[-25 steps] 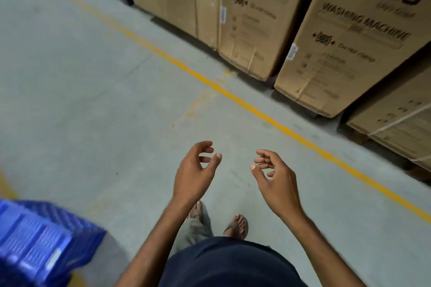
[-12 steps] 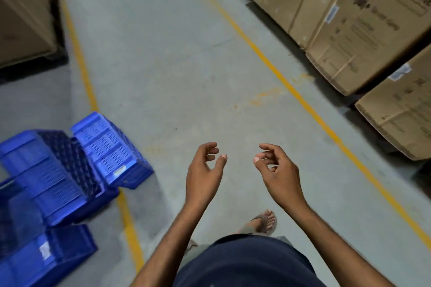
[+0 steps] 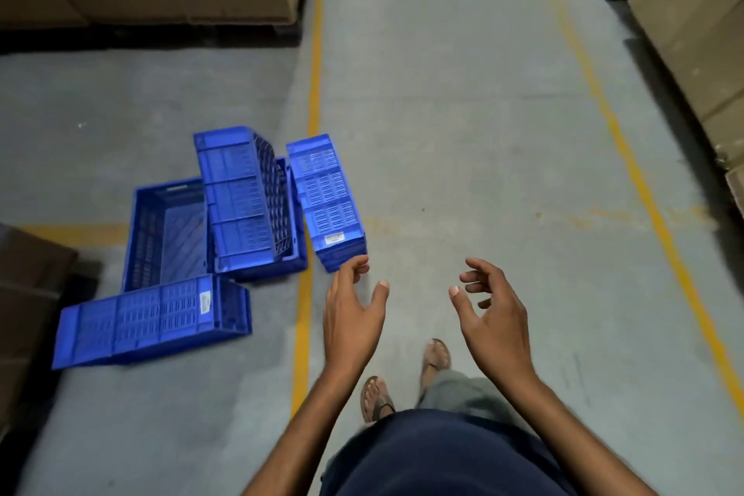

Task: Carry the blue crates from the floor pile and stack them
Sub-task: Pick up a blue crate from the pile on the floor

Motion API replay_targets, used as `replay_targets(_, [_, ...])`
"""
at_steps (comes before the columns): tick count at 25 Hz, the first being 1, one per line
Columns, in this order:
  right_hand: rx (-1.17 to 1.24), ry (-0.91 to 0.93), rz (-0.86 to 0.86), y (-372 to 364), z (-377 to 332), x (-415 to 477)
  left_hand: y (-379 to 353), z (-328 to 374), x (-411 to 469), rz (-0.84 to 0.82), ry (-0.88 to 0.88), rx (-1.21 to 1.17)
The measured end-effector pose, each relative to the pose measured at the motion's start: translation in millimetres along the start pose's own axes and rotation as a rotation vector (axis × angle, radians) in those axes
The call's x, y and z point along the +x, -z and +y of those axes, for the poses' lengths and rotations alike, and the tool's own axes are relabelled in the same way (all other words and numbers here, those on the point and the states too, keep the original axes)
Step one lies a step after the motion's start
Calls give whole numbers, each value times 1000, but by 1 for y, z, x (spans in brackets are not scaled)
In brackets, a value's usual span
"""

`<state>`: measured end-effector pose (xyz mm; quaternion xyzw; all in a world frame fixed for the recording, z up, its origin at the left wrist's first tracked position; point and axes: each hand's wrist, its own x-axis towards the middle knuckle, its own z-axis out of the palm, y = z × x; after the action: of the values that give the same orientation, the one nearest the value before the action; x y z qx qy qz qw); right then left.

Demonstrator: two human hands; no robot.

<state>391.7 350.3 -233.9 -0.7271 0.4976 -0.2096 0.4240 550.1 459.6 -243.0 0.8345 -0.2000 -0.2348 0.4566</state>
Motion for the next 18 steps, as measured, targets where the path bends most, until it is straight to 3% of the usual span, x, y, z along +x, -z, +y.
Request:
replay_targets(11, [-115, 286, -457, -178, -97, 107, 111, -71, 92, 380, 289, -141])
replay_targets(18, [-200, 390, -609, -310, -164, 121, 206, -144, 133, 497, 431, -266])
